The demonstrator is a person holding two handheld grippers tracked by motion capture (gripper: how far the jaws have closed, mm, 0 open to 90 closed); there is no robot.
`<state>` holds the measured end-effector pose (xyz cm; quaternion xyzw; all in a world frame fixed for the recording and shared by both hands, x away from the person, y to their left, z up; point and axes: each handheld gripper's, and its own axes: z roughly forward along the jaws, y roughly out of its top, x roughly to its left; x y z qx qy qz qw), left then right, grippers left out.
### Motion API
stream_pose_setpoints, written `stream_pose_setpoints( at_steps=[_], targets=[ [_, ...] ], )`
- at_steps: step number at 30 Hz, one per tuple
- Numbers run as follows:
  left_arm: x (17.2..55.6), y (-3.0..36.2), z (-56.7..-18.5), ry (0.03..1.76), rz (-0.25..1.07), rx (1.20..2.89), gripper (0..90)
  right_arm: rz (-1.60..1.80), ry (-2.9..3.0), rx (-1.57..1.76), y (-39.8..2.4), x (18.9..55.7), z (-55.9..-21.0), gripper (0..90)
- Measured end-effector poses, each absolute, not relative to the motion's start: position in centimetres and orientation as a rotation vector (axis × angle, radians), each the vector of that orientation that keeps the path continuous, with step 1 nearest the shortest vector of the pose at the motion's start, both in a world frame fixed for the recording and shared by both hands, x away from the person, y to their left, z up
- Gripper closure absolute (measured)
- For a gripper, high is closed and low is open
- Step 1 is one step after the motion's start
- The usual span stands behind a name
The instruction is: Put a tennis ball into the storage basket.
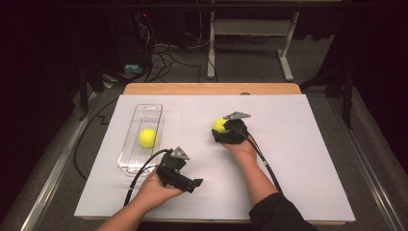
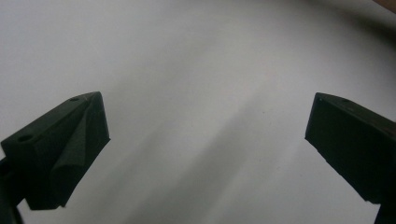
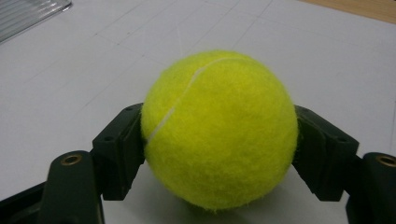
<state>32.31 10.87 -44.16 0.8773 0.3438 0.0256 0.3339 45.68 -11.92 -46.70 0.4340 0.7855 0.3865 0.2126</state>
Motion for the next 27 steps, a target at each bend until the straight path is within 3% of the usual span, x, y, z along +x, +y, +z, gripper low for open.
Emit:
stream_pose_setpoints(
  at_steps=[27],
  targets=[
    [32.2,10.8,-44.2,0.887,0.060,2.301,0.7,1.109,2.151,1.142,-11.8,44.1,-45.6,26.8]
  ],
)
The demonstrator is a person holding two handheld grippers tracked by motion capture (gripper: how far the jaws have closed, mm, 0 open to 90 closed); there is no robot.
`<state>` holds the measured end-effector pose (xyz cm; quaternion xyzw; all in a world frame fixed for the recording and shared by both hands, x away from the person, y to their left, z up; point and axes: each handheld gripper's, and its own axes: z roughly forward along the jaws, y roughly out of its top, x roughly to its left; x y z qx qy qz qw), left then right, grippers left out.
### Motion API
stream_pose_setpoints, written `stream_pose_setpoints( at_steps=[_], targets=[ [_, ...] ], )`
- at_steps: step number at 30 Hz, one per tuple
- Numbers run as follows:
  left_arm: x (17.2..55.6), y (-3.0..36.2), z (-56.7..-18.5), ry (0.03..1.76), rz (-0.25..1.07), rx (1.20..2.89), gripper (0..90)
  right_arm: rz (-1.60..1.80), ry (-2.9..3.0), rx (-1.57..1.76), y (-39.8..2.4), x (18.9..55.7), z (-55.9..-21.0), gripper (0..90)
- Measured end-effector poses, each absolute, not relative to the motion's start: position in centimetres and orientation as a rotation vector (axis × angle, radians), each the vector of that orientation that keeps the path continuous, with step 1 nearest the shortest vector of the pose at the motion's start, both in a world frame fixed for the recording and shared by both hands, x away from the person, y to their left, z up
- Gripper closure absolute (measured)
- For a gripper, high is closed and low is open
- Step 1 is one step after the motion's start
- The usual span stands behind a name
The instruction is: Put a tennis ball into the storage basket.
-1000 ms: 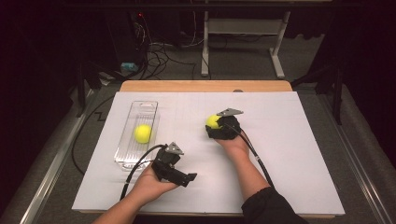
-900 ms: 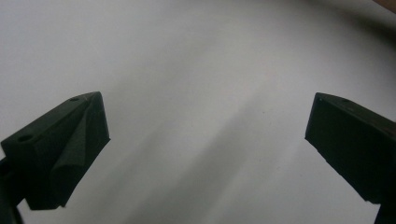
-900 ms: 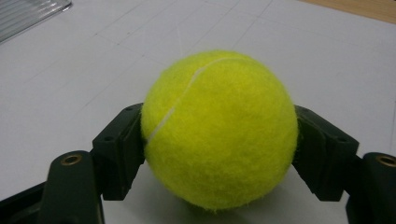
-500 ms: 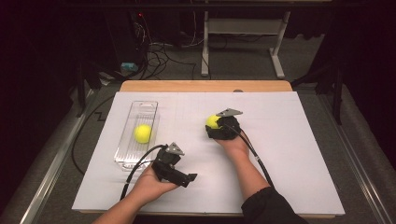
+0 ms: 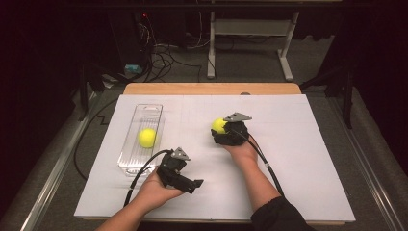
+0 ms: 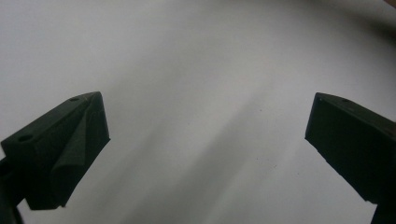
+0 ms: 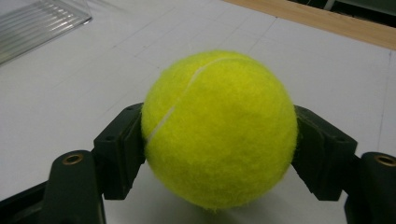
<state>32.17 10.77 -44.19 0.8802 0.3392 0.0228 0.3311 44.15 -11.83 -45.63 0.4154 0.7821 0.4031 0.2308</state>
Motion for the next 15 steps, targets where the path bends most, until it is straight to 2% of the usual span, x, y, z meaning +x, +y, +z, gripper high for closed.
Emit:
stream_pose_setpoints(
  at_steps=[15],
  targets=[
    [32.0,10.4,-44.3,0.877,0.058,2.311,0.7,1.176,2.125,1.107,-13.1,40.9,-44.6,26.7]
  ],
)
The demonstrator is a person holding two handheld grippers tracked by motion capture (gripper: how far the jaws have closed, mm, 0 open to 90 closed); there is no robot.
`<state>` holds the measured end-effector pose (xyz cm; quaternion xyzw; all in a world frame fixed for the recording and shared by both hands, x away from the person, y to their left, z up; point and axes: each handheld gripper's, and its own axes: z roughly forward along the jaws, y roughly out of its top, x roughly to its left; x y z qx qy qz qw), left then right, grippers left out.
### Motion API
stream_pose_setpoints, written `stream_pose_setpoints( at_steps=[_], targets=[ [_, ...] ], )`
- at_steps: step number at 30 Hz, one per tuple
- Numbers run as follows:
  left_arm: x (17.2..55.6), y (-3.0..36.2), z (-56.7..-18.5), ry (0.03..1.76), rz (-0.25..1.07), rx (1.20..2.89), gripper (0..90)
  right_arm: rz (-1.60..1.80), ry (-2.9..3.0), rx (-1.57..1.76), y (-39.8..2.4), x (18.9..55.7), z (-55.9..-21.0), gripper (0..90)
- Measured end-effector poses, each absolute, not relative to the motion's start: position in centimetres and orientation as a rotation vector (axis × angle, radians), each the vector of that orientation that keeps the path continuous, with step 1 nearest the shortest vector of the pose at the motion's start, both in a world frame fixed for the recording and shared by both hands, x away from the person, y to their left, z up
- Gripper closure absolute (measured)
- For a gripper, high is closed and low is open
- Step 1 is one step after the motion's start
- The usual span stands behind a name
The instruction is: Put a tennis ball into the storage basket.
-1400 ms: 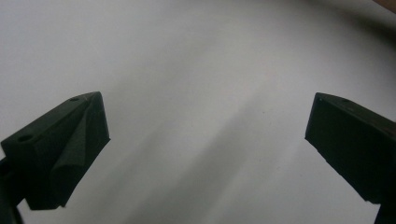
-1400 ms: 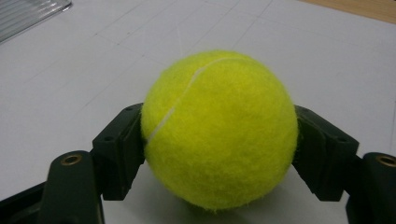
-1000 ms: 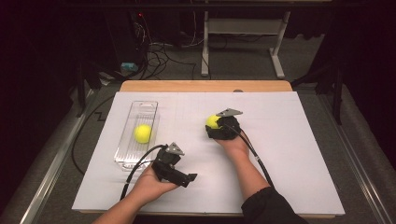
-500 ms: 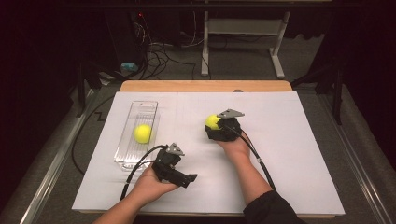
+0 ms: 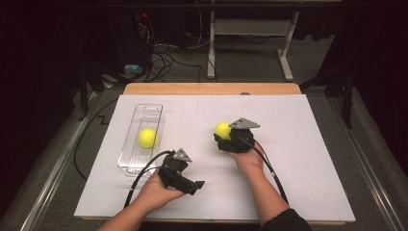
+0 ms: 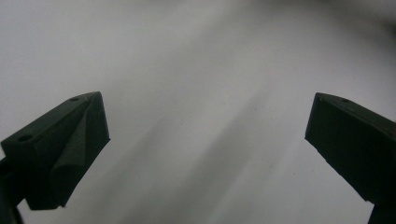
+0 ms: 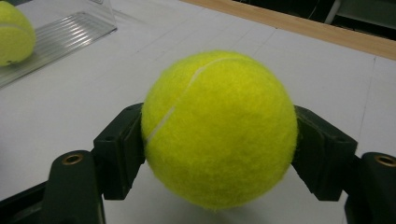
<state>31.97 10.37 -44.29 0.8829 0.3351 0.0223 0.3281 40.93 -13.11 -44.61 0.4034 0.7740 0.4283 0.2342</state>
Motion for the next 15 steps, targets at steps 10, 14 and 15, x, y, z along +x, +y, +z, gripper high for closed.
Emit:
stream_pose_setpoints(
  at_steps=[10,14,15],
  targets=[
    [31.9,10.3,-44.3,0.880,0.064,2.316,0.7,1.188,2.112,1.095,-14.4,38.6,-44.4,26.7],
    [31.9,10.4,-44.3,0.881,0.061,2.314,0.7,1.199,2.106,1.078,-14.8,37.7,-44.3,26.7],
    [31.9,10.3,-44.3,0.884,0.059,2.315,0.7,1.201,2.105,1.076,-14.8,37.5,-44.3,26.7]
  ],
)
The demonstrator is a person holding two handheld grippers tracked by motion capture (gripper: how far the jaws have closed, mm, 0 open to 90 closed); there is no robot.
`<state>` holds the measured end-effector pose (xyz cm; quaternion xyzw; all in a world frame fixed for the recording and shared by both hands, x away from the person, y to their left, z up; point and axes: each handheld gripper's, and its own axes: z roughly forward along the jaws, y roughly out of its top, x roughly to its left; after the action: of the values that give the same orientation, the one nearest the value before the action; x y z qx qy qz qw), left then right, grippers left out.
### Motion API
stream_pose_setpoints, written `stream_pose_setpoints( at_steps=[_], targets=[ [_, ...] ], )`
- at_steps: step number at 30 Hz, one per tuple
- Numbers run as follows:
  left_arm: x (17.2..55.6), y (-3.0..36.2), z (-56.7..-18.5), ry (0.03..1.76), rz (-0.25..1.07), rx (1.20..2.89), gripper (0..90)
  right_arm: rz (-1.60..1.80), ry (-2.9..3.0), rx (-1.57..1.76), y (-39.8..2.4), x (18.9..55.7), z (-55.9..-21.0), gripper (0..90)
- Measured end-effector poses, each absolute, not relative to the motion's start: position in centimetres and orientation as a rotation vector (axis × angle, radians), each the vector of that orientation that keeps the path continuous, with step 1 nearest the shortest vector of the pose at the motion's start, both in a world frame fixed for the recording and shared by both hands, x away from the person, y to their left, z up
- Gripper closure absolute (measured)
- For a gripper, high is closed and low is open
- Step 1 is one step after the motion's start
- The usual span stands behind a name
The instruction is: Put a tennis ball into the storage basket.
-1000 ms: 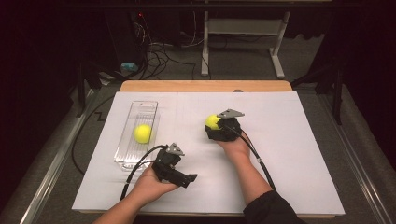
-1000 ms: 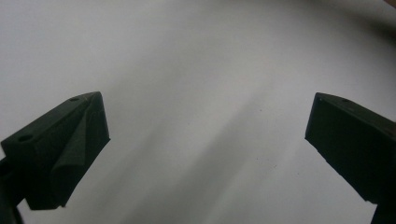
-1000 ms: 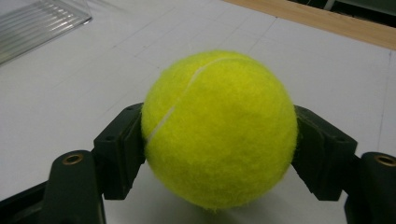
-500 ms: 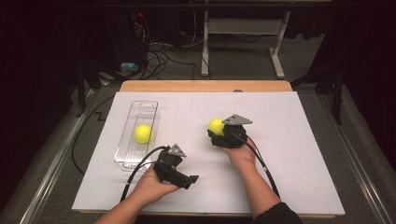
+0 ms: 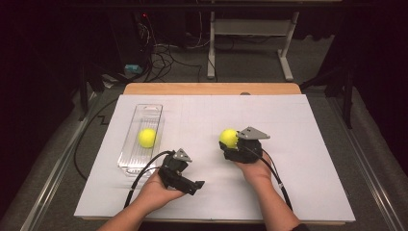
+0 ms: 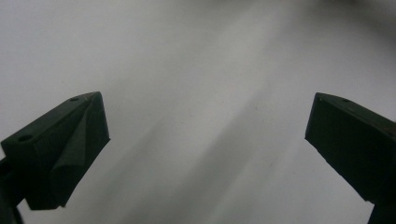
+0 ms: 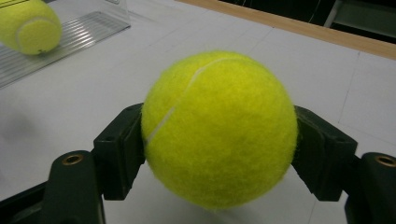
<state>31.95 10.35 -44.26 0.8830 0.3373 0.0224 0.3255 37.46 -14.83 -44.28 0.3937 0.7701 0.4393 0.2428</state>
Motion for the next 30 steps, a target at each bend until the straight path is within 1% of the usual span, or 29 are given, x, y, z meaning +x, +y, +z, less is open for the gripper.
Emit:
stream_pose_setpoints(
  at_steps=[30],
  targets=[
    [32.0,10.3,-44.1,0.881,0.039,2.326,0.7,1.258,2.124,0.985,-16.1,31.6,-45.3,26.7]
  ],
)
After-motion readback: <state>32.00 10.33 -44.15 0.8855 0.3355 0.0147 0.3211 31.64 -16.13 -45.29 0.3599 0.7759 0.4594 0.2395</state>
